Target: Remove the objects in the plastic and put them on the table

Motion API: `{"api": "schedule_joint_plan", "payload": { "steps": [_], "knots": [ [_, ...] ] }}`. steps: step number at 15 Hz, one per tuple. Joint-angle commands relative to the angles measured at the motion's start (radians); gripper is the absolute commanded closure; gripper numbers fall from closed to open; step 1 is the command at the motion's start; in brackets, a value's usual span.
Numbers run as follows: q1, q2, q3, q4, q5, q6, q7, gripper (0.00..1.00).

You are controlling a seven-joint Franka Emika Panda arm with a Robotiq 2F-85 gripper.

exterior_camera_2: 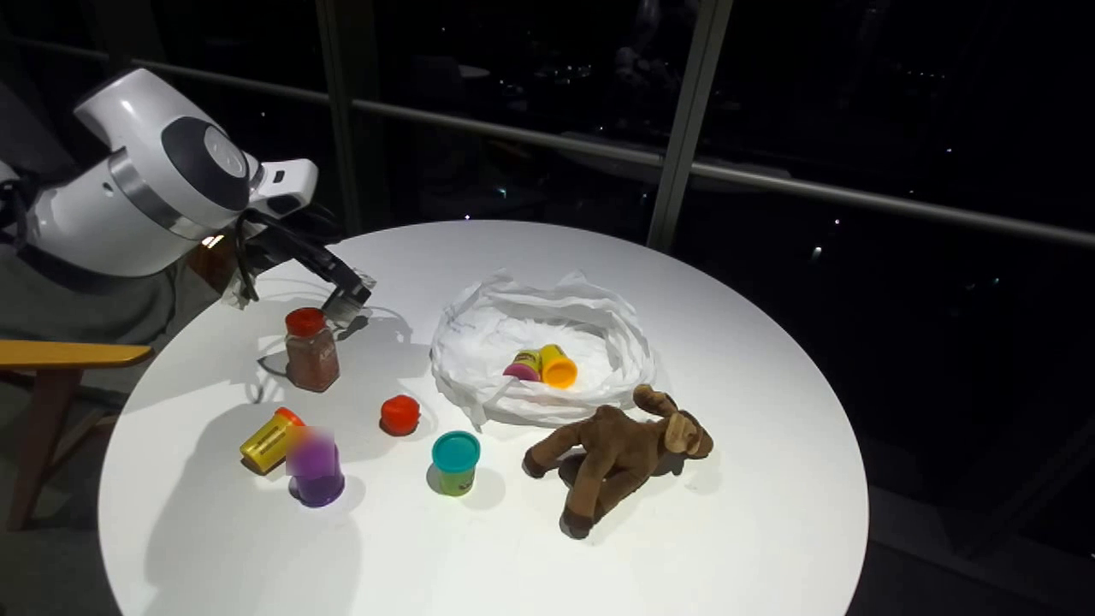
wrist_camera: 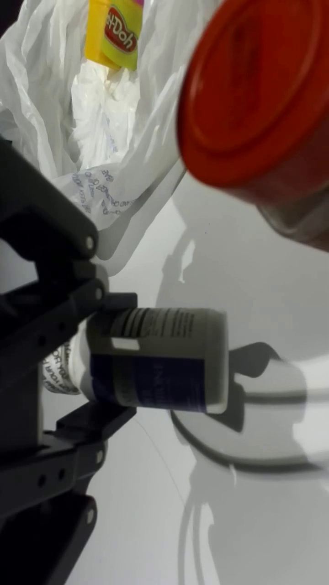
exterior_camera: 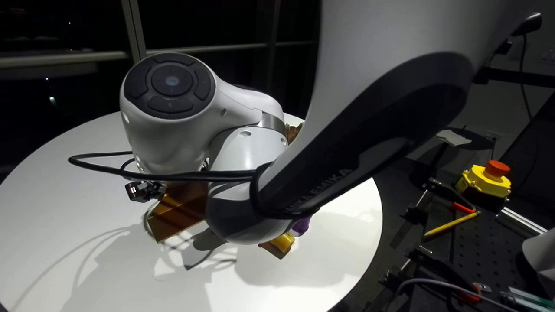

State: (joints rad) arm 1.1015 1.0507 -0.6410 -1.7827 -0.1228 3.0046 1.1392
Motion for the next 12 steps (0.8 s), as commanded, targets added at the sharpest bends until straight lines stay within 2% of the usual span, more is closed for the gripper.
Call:
{"api": "schedule_joint_plan", "payload": {
  "steps": [1, 4, 5, 6, 7, 9, 10, 12],
  "knots": [
    [0.006, 0.048, -0.027, 0.035, 0.038, 0.013, -0.022, 0.74],
    [-0.012, 0.062, -0.008, 0.048, 0.048, -0.005, -0.041, 0.74],
    [-0.027, 0.053, 0.008, 0.049, 0.049, -0.016, -0.058, 0.24],
    [-0.031, 0.052, 0.012, 0.049, 0.052, -0.021, -0.064, 0.23],
    [-0.038, 0.049, 0.018, 0.051, 0.056, -0.025, -0.07, 0.19],
    [-0.055, 0.04, 0.026, 0.058, 0.061, -0.033, -0.081, 0.03],
    [-0.066, 0.034, 0.03, 0.063, 0.064, -0.036, -0.086, 0.0],
    [-0.107, -0.008, 0.051, 0.073, 0.065, -0.062, -0.121, 0.0]
  ]
}}
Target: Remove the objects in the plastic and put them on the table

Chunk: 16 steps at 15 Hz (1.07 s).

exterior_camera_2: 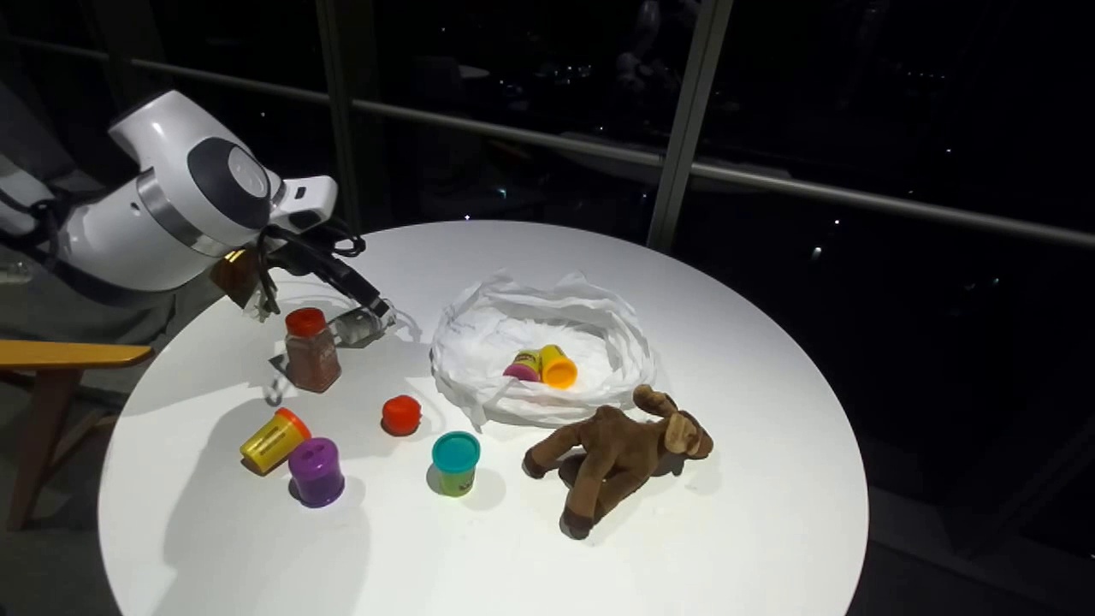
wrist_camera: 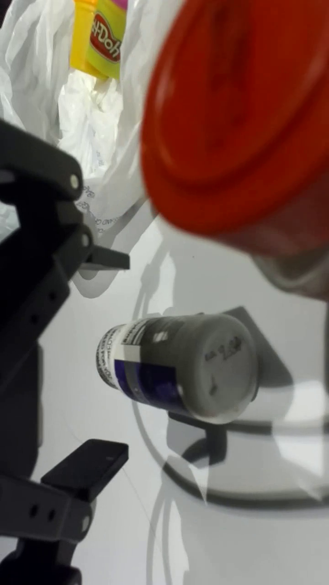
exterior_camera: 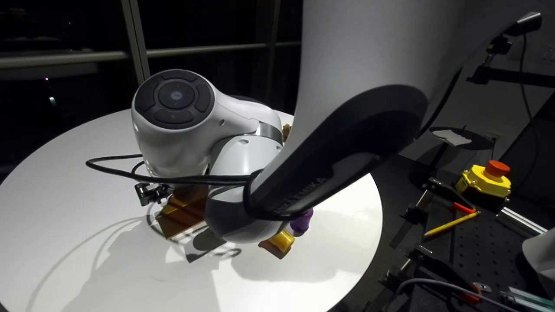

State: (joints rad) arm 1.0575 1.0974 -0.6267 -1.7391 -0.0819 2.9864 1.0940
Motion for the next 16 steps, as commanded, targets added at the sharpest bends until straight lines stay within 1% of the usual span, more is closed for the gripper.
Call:
{"api": "schedule_joint_plan", "payload": {
  "steps": [1, 2, 3, 4, 6, 8, 11, 13, 14, 16],
  "knots": [
    [-0.097, -0.083, 0.063, 0.037, 0.021, -0.067, -0.11, 0.0],
    [-0.147, -0.131, 0.104, 0.044, 0.017, -0.113, -0.164, 0.0],
    [-0.199, -0.174, 0.151, 0.057, 0.011, -0.192, -0.222, 0.0],
    [-0.266, -0.215, 0.209, 0.069, 0.004, -0.239, -0.294, 0.0],
    [-0.38, -0.272, 0.3, 0.093, 0.004, -0.351, -0.412, 0.0],
    [-0.506, -0.315, 0.397, 0.109, 0.021, -0.455, -0.531, 0.0],
    [-0.685, -0.337, 0.531, 0.129, 0.047, -0.589, -0.697, 0.0],
    [-0.784, -0.321, 0.593, 0.156, 0.067, -0.682, -0.812, 0.0],
    [-0.825, -0.304, 0.612, 0.175, 0.068, -0.732, -0.864, 0.0],
    [-0.883, -0.278, 0.634, 0.223, 0.057, -0.861, -0.956, 0.0]
  ]
}}
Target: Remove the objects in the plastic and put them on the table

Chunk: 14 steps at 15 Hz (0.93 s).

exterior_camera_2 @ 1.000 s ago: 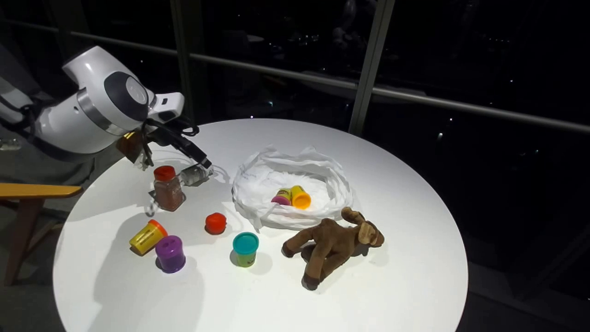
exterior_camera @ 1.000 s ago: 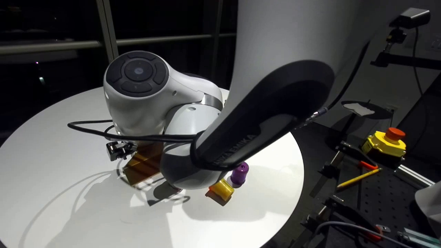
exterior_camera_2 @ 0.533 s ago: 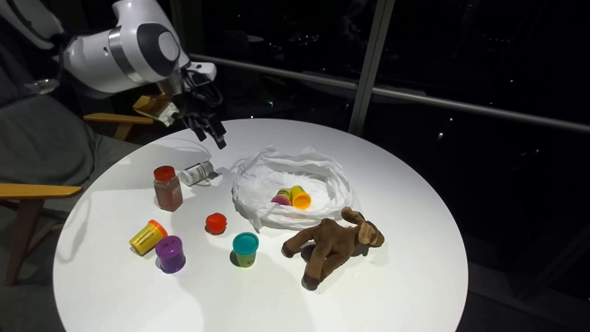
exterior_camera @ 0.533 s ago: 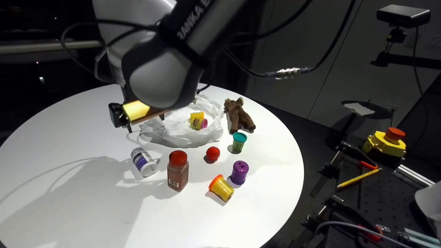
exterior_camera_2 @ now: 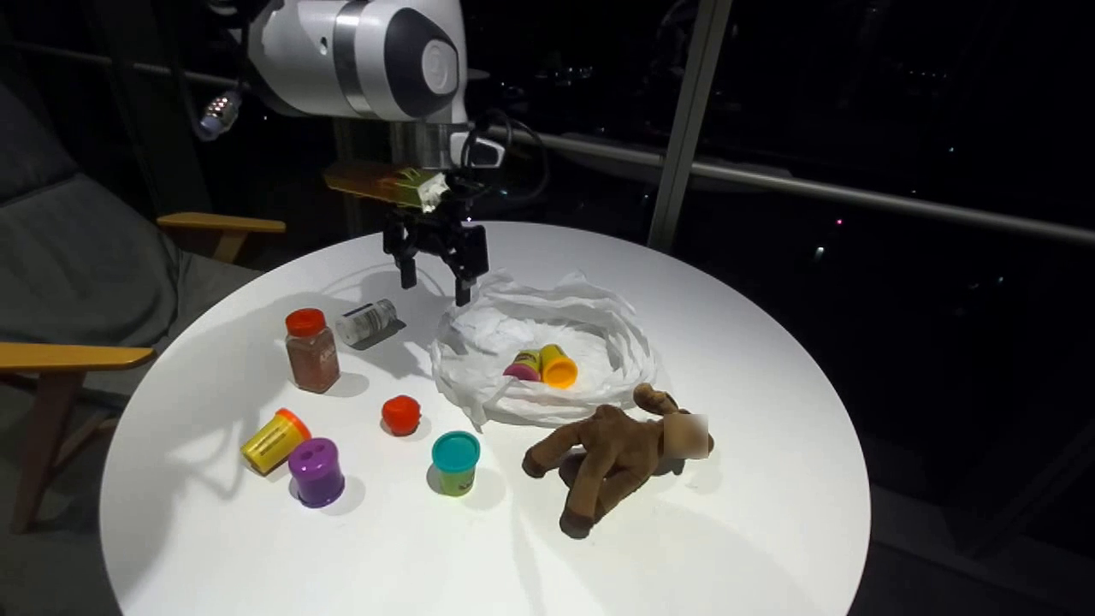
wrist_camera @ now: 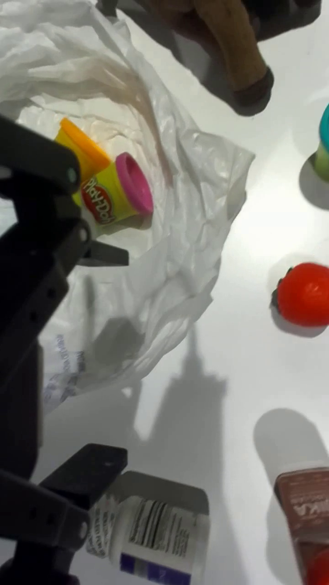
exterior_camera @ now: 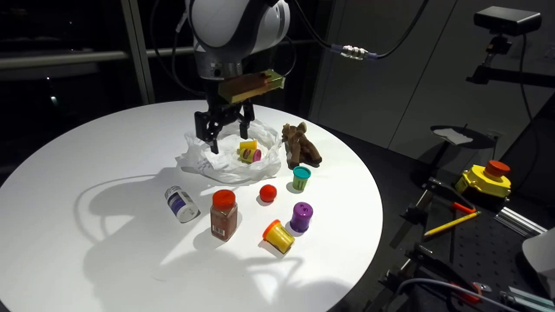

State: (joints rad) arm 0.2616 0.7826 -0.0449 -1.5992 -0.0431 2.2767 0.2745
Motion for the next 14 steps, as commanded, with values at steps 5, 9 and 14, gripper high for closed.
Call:
{"api": "schedule_joint_plan", "payload": {
  "steps": [5, 9, 14],
  "knots": [
    [-0.148, 0.117, 0.031, 0.197, -0.058, -0.342, -0.267, 0.0],
    [-0.182, 0.157, 0.058, 0.226, -0.044, -0.304, -0.343, 0.0],
    [-0.169, 0.193, 0.042, 0.209, -0.045, -0.106, -0.267, 0.0]
  ]
}}
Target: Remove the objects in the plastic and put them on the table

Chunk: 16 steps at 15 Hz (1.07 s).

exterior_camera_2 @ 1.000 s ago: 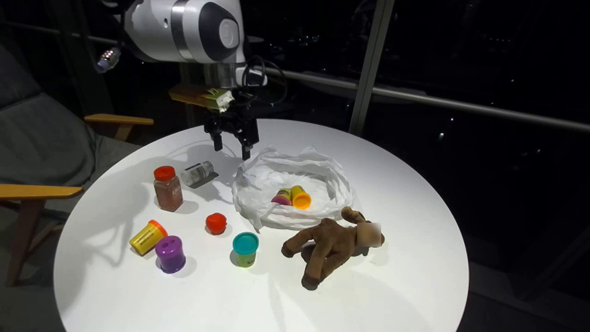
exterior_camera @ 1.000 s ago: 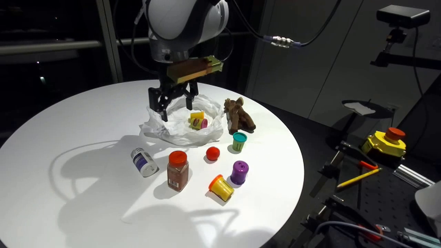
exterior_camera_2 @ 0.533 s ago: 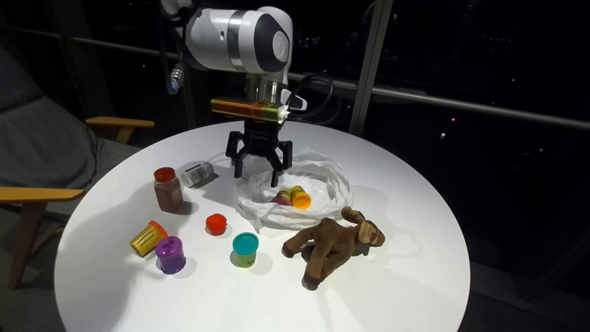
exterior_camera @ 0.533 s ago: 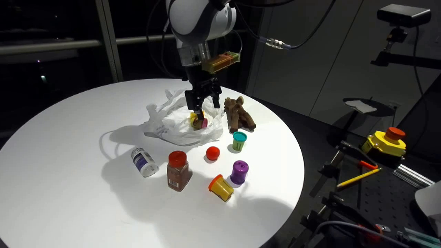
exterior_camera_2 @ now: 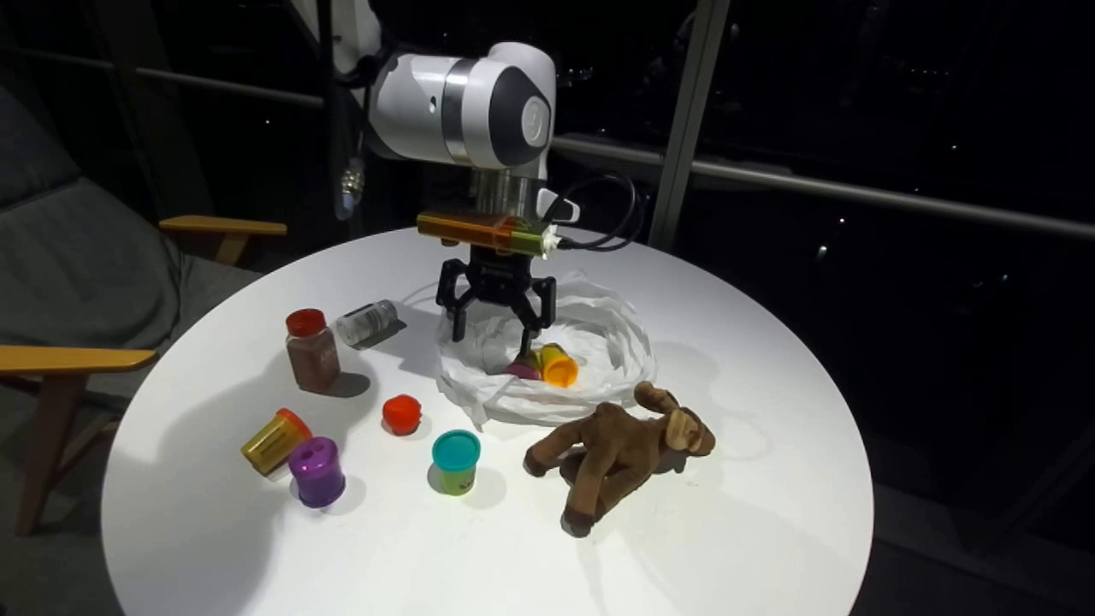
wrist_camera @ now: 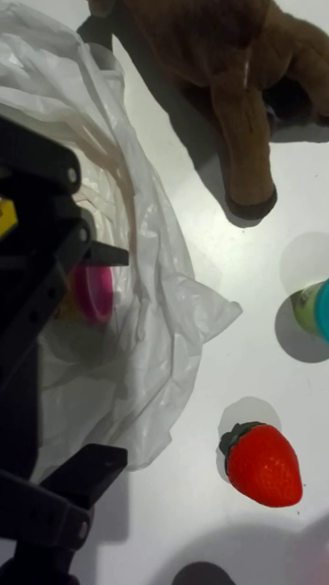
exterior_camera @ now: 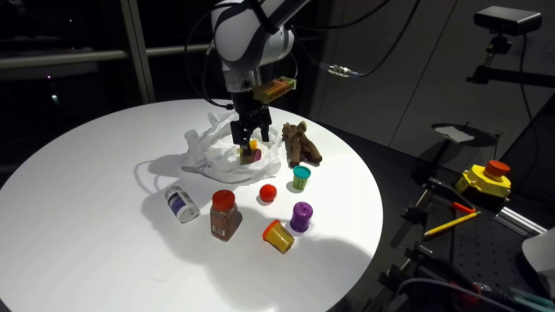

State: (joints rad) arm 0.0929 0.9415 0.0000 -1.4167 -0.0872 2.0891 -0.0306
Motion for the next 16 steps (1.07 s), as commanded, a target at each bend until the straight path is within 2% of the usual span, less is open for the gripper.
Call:
{"api": "schedule_joint_plan", "payload": {
  "steps": [1, 5, 8, 9, 10, 12, 16],
  "knots": [
    [0.002, 0.041, -0.009, 0.022, -0.002, 0.117, 0.054, 0.0],
    [0.011, 0.078, -0.042, 0.023, -0.014, 0.217, 0.107, 0.0],
    [0.01, 0.094, -0.062, 0.027, -0.015, 0.244, 0.131, 0.0],
    [0.01, 0.097, -0.067, 0.027, -0.014, 0.248, 0.138, 0.05],
    [0.008, 0.104, -0.07, 0.033, -0.013, 0.25, 0.141, 0.26],
    [0.003, 0.104, -0.071, 0.033, -0.007, 0.253, 0.146, 0.3],
    [-0.006, 0.096, -0.062, 0.035, 0.004, 0.263, 0.149, 0.63]
  ]
}}
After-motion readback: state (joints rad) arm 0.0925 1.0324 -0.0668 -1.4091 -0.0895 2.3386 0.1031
